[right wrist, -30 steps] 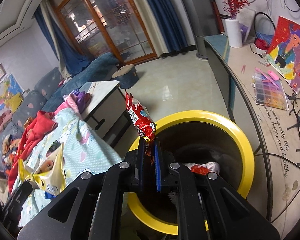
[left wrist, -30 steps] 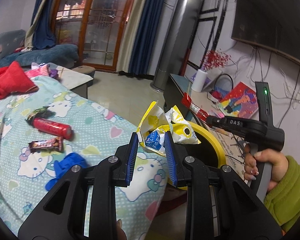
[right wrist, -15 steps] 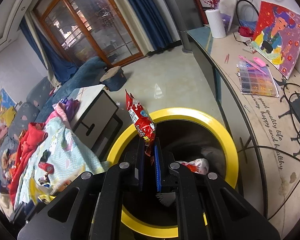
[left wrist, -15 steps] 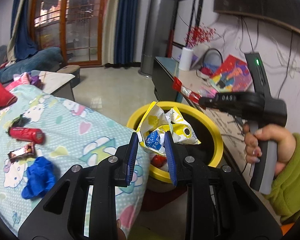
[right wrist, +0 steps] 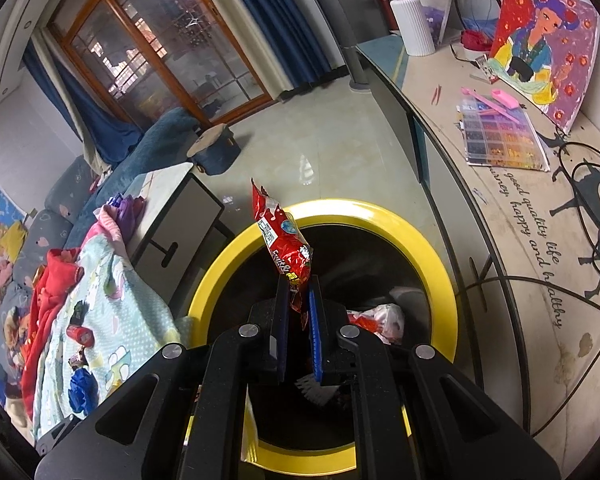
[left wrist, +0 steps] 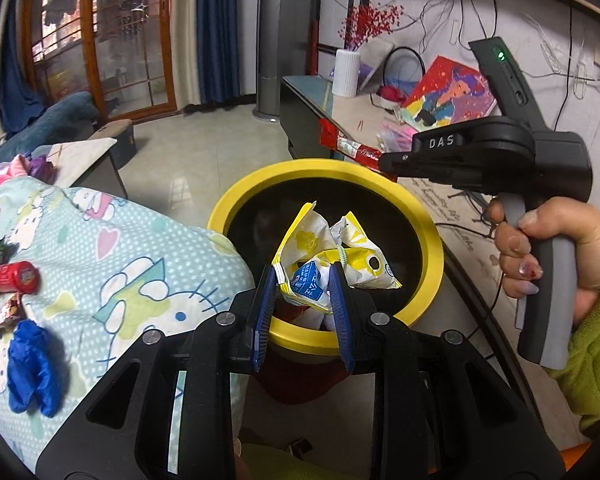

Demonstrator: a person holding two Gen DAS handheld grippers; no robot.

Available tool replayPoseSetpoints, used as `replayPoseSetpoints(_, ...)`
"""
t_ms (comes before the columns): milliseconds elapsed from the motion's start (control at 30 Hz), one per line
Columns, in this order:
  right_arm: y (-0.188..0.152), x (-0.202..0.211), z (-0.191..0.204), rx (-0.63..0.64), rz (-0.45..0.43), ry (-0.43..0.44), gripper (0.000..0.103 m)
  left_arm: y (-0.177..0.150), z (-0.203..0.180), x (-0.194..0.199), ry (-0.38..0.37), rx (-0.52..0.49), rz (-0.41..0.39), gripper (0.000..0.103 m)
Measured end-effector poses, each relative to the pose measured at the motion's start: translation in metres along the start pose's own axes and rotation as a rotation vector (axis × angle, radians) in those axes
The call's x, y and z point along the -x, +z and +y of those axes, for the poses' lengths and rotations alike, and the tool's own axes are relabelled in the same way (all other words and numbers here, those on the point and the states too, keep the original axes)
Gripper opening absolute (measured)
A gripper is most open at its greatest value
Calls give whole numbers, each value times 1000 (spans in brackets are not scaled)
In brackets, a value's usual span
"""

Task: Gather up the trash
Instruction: 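Open both tools to drop the chip bag and red wrapper into the bin, then move both tools back over the blue glove and chocolate bar on the bed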

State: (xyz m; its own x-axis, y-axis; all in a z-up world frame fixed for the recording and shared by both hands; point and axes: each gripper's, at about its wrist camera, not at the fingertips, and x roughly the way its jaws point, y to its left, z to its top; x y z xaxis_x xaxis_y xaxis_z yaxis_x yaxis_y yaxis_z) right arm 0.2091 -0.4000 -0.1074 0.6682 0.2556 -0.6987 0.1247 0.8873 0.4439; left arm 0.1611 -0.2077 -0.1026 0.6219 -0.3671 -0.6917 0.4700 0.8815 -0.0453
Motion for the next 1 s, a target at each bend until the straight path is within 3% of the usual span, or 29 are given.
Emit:
replayPoseSetpoints(233,-3,-7,-8,-23,19,-13,12,0,-4,-18,0,-14,39,22)
replayPoseSetpoints(300,-2,-7,-12,-37,17,-17,21,0,-4,-20,-1,-8,39,22)
replayPoseSetpoints(367,-3,-7,-14,-45,14,-22,32,1,-2,-17,-1,4,25,33)
replayPoseSetpoints(500,-3,-8,-14,-49,14,-26,36,3,9,-5,6,52,-17,54)
replayPoseSetpoints(567,-4,-7,-13,-52,12,-24,40,4,17,5,9,93,-52,71)
replayPoseSetpoints(767,-5,-1,2,-15,0,-6,43,8,38,31,59,164,-134,90)
replayPoseSetpoints(1000,-6,9,32,47,-14,41,47,6,59,63,145,218,-232,92)
